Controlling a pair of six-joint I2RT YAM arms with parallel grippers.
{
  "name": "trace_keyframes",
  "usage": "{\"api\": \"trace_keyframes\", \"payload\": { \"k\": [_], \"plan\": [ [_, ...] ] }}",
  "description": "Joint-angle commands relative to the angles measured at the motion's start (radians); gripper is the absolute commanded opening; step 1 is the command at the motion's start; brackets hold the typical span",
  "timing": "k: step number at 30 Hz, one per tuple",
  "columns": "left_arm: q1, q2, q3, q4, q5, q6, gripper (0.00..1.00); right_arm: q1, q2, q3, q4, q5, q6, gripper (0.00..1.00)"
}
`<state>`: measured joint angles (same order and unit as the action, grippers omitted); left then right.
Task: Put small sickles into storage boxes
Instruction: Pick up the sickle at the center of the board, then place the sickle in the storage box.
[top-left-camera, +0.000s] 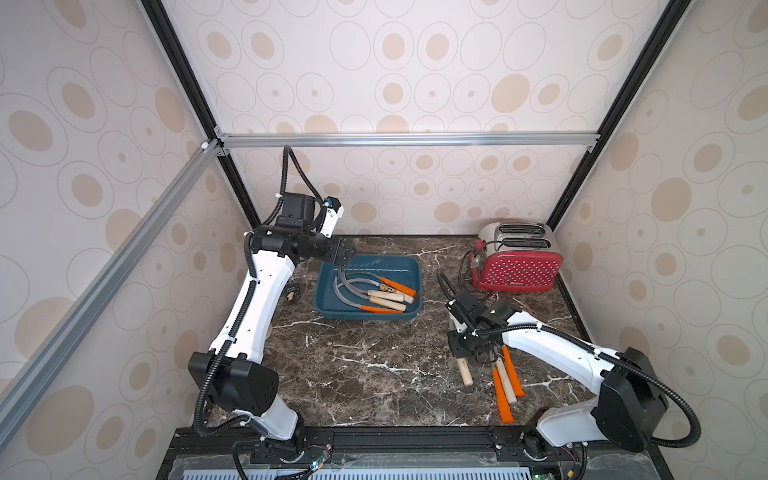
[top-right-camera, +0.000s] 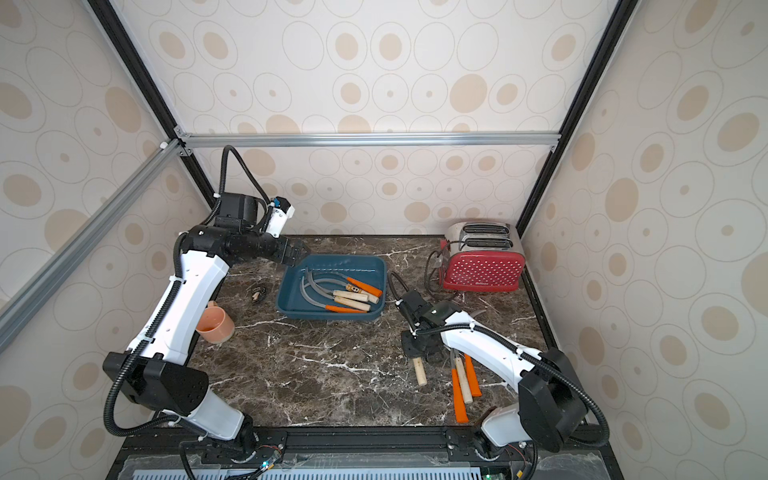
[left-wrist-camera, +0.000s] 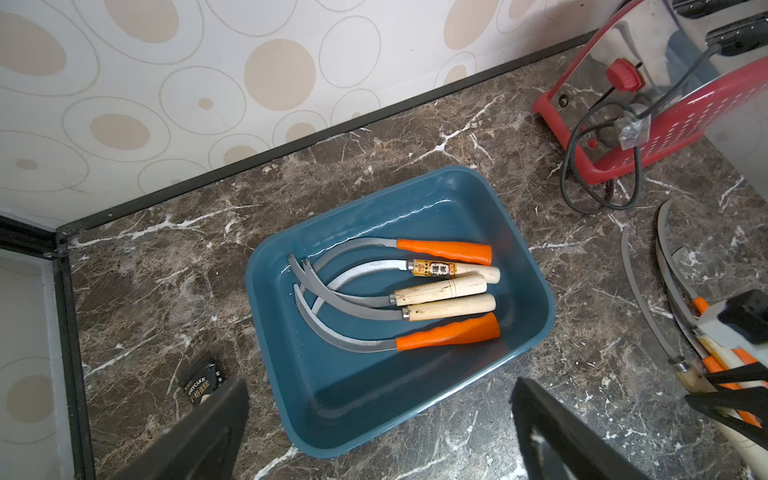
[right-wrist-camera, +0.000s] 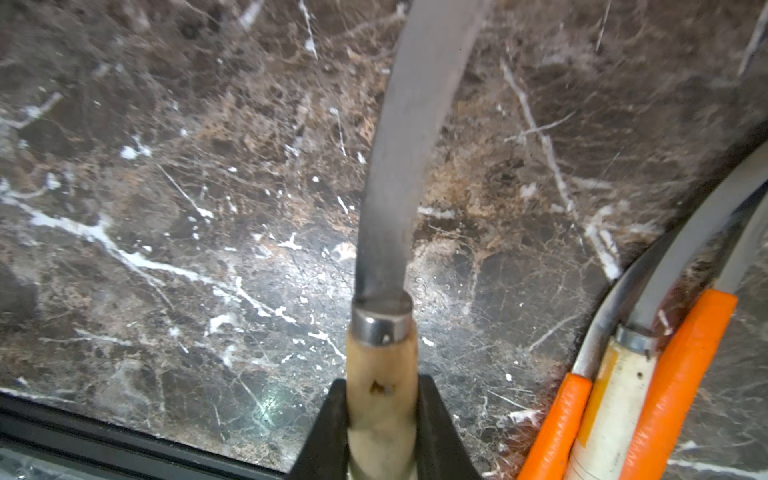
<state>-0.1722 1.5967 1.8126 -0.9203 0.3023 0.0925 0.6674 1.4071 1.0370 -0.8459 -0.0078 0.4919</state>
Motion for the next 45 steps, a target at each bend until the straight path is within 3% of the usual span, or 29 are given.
{"api": "trace_keyframes", "payload": {
  "k": [1, 16, 25, 35, 45],
  "plan": [
    [-0.002, -0.026, 0.028, -0.018, -0.033, -0.011, 0.99, 0.006, 0.002, 0.079, -0.062, 0.001, -0.046, 0.02],
    [-0.001, -0.053, 0.033, 0.035, -0.119, -0.06, 0.99, 0.005, 0.372, 0.634, -0.118, -0.077, -0.296, 0.03],
    [0.001, -0.061, 0.032, 0.033, -0.102, -0.041, 0.99, 0.006, 0.616, 0.926, -0.123, -0.143, -0.421, 0.04],
    [0.002, -0.082, 0.045, 0.034, -0.128, 0.004, 0.99, 0.006, 0.804, 1.126, -0.117, -0.189, -0.546, 0.07],
    [0.001, -0.057, 0.059, 0.029, -0.105, 0.014, 0.99, 0.013, 0.893, 1.18, -0.083, -0.166, -0.649, 0.08]
  ]
}}
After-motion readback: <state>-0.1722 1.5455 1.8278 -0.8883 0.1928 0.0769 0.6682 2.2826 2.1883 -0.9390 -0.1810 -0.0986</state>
